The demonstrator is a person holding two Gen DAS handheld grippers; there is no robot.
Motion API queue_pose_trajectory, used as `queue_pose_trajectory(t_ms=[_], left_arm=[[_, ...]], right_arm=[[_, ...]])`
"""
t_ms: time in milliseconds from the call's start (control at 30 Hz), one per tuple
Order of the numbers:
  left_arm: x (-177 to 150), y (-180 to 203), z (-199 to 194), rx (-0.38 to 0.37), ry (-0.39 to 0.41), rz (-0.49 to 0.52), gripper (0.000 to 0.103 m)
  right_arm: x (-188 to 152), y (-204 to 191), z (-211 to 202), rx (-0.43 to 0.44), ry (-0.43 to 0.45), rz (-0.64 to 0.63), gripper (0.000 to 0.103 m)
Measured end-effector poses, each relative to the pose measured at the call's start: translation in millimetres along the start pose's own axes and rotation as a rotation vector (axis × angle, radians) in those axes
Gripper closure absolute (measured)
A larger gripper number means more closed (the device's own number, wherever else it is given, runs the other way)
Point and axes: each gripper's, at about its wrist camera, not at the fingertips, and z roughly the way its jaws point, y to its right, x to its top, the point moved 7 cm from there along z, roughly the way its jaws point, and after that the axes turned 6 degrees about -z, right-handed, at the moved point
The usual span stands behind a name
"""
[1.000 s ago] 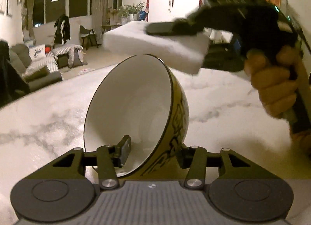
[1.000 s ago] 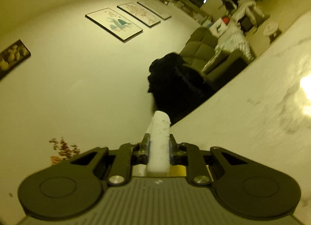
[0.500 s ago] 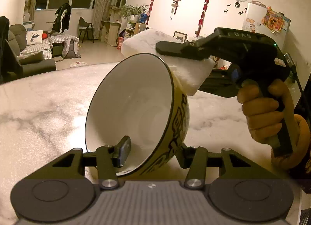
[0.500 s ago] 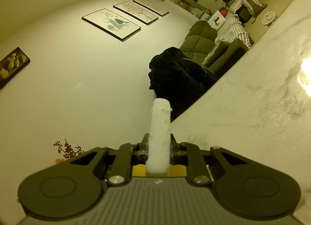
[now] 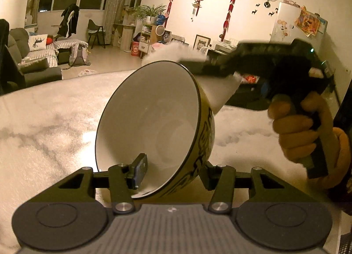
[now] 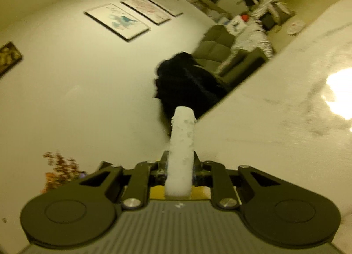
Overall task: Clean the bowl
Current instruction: 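Press the sponge onto the bowl's outer wall and rub with the right tool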
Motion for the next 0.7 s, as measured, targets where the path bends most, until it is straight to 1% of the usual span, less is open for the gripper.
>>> queue_pose_trajectory(t_ms=[33, 133, 333, 467, 567, 667, 700], left_arm=[[0, 0, 0, -0.001, 0.0, -0.001, 0.052], [1, 2, -2, -0.006, -0.001, -0.005, 0.051], [0, 1, -5, -0.02, 0.002, -0.023, 0.049], [0, 0, -5, -0.028, 0.002, -0.033, 0.049], [0, -1, -4, -0.033, 0.002, -0.038, 0.048], [0, -2, -2, -0.038, 0.001, -0.039, 0.047], [0, -2, -2, -0.039, 0.0, -0.036, 0.046]], right_arm=[[-3, 5, 4, -0.035, -0.023, 0.008, 0.084], [-4, 7, 12, -0.019, -0.042, 0.041, 0.084], [3, -6, 5, 0.067, -0.016, 0.033, 0.084], [4, -15, 1, 0.167, -0.008, 0.054, 0.084], [3, -13, 3, 0.164, -0.015, 0.067, 0.084], [4, -6, 5, 0.125, -0.014, 0.084, 0.085], [4, -2, 6, 0.093, -0.015, 0.086, 0.085]])
